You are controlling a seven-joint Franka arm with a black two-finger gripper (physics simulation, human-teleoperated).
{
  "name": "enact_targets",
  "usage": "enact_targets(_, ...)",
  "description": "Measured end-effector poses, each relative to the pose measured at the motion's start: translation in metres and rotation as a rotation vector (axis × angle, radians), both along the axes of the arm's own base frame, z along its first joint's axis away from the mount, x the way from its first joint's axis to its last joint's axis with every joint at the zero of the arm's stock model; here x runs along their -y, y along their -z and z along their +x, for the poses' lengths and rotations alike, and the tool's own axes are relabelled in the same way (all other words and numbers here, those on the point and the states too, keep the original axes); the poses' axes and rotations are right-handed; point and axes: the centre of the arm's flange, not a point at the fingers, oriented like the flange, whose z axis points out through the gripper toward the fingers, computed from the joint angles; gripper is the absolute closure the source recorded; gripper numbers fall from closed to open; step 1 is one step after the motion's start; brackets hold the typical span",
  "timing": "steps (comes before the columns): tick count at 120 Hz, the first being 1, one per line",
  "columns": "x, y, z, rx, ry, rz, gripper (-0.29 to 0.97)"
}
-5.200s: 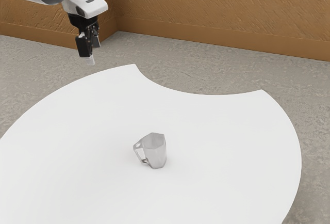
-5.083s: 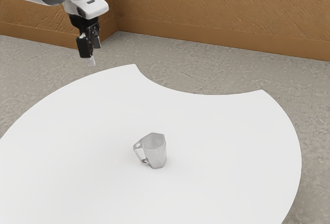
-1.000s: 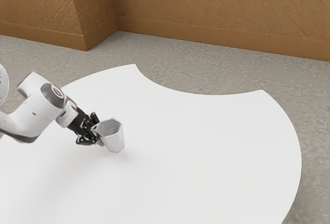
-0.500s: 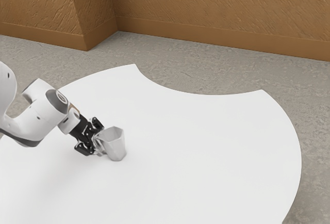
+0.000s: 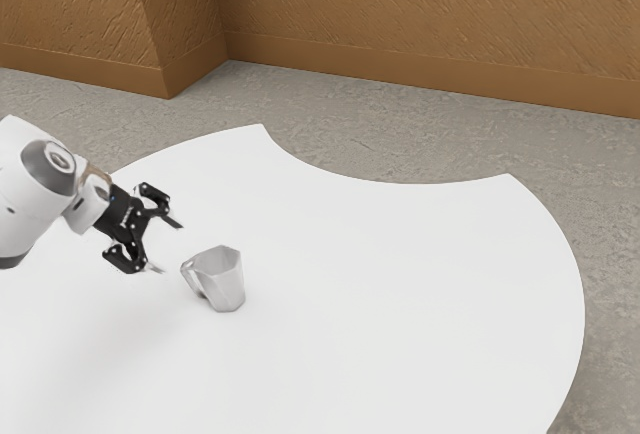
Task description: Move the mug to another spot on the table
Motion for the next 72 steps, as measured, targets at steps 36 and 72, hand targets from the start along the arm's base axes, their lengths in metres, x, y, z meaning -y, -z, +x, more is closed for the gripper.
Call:
enact_targets(36,0.069,-0.12,0.081,-0.103,0.258,0.275,0.01)
enact_targets(72,0.11,-0.22,0.103,-0.246,0.136,0.391,0.0)
